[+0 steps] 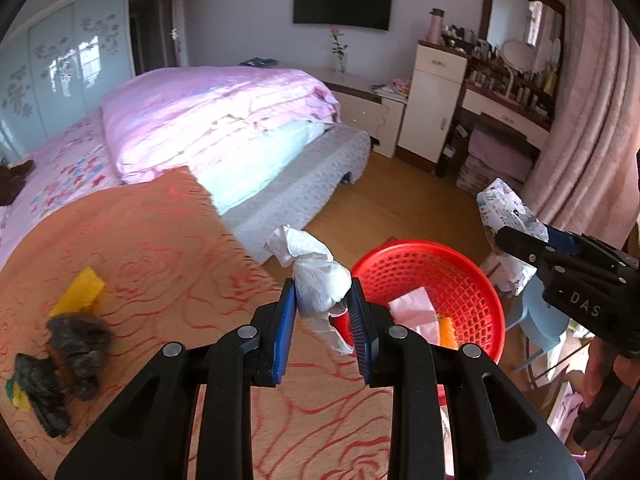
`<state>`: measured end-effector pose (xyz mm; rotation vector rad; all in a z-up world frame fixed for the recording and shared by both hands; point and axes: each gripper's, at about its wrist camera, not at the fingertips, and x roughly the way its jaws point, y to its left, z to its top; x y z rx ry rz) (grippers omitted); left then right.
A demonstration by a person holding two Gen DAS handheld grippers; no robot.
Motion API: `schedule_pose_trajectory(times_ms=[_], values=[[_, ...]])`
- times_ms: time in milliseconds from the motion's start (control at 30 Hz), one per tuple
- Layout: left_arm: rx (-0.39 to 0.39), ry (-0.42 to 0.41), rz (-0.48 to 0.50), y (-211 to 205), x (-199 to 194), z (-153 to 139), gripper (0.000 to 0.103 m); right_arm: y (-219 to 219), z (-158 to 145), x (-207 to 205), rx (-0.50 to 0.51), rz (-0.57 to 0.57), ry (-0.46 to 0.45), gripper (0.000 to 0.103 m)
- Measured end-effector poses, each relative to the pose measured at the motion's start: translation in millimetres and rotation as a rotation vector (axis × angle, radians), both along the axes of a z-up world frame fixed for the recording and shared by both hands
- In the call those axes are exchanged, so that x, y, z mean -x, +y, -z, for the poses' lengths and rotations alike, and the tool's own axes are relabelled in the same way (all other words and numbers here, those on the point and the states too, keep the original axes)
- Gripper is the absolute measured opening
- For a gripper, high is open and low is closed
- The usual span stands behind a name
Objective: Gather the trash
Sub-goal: 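Carry the white cloth and printed plastic bag over the wastebasket with both tools, then open both tools to drop the cloth and plastic bag into the wastebasket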
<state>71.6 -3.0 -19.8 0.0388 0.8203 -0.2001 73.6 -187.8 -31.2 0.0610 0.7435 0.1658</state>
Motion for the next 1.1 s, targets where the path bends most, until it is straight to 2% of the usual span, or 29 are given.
schedule_pose_trajectory(times_ms=[367,533,767,833,1000,1100], values=[[0.016,0.081,0.112,-41,-18,28,0.025,-22,26,-9,-0.008,0.066,0.069,0.042],[0.037,0.142,0.147,-51,-25,43,0.025,-25,39,-15,-0.006,0.071,0.111,0.042],[0.03,0.169,0.16,-53,-28,54,0.026,-24,46,-18,-0.008,0.074,0.135,0.043],[0.031,0.174,0.166,-54,-30,53,0.03,-24,46,-18,-0.007,0.074,0.135,0.043],[0.021,0.16,0.178,-56,-29,51,0.051,-24,47,-18,-0.01,0.075,0.135,0.044],[0.015,0.155,0.18,-57,-27,50,0.064,-25,45,-19,-0.023,0.08,0.129,0.052]])
